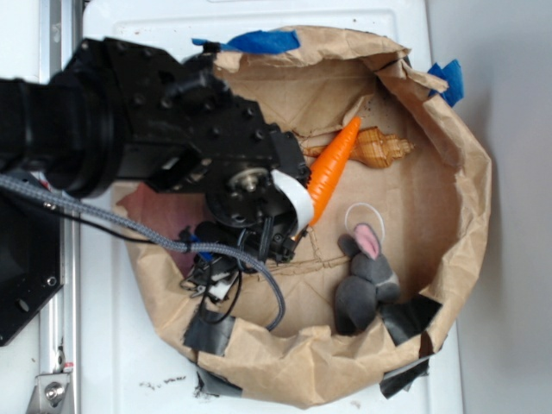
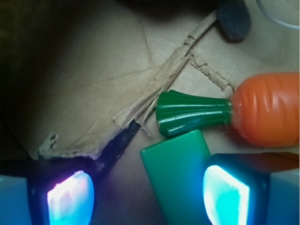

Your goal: Grab the green block.

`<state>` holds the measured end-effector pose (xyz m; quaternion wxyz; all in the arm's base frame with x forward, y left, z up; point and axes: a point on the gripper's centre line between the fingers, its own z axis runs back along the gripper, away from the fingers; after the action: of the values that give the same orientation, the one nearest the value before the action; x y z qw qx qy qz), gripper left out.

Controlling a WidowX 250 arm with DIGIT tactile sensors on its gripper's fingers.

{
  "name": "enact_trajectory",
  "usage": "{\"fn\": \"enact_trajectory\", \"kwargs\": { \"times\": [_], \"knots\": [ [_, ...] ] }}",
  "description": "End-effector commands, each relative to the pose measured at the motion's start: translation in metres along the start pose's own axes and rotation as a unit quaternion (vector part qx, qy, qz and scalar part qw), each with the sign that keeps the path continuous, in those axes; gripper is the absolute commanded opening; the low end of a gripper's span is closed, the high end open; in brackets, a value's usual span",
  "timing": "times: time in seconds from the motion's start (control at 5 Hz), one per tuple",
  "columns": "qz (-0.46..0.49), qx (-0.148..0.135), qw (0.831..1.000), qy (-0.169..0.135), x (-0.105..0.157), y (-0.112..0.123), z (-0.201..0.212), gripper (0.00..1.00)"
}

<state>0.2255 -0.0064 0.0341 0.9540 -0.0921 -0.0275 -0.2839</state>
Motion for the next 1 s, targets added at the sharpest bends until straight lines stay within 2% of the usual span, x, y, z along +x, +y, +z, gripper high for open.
{"fn": "enact_trajectory", "kwargs": {
  "times": [0.0,0.2,0.6,0.8],
  "knots": [
    [-0.012,0.050,0.999,-0.012,-0.009,0.006,0.023,1.00],
    [-0.007,0.055,0.998,-0.012,-0.018,0.016,0.029,1.00],
    [0.014,0.060,0.998,-0.012,-0.019,0.025,0.035,1.00],
    [0.020,0.066,0.998,0.007,-0.018,0.028,0.029,1.00]
  ]
}}
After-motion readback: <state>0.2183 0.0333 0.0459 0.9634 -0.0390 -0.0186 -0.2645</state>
